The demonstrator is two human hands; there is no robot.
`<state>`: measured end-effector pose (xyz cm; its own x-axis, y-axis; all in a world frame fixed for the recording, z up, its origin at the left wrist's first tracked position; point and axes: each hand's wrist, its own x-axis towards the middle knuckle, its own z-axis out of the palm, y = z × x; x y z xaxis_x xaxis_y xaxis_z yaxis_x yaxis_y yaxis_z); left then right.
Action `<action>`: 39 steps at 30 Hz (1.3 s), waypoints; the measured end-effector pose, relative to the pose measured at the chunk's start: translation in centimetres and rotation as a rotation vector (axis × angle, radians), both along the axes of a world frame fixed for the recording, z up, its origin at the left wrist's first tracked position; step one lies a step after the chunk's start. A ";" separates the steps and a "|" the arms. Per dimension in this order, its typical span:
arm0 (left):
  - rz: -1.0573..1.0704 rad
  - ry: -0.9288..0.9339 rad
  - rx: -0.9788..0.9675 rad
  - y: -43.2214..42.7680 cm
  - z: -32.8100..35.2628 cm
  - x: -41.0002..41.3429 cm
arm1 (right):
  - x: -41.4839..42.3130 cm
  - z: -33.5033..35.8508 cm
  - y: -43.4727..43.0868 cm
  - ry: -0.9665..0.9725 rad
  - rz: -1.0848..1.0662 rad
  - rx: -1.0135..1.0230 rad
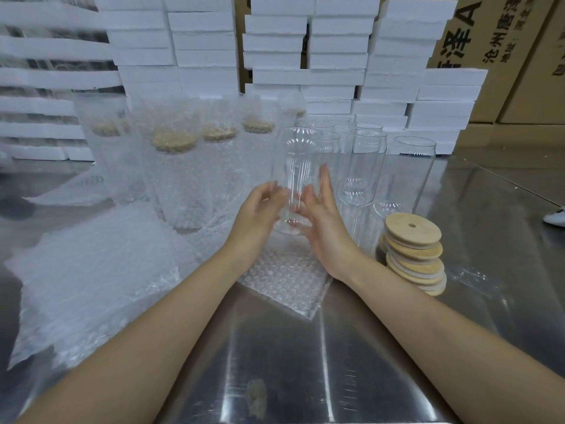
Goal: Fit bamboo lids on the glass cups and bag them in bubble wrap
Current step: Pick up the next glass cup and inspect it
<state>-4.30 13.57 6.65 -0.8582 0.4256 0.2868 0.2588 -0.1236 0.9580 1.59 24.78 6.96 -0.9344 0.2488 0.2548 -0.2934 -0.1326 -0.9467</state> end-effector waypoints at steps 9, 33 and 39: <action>-0.024 0.083 -0.140 0.1 -0.7 0.2 | 0.9 0.8 -1.4 0.003 -0.086 0.240; -0.394 -0.409 0.278 -0.2 -0.6 -0.7 | 6.3 5.8 2.2 -0.933 -0.524 1.591; -0.272 -0.515 0.399 0.0 -0.3 -0.4 | 3.4 2.8 2.0 -0.623 -0.568 1.590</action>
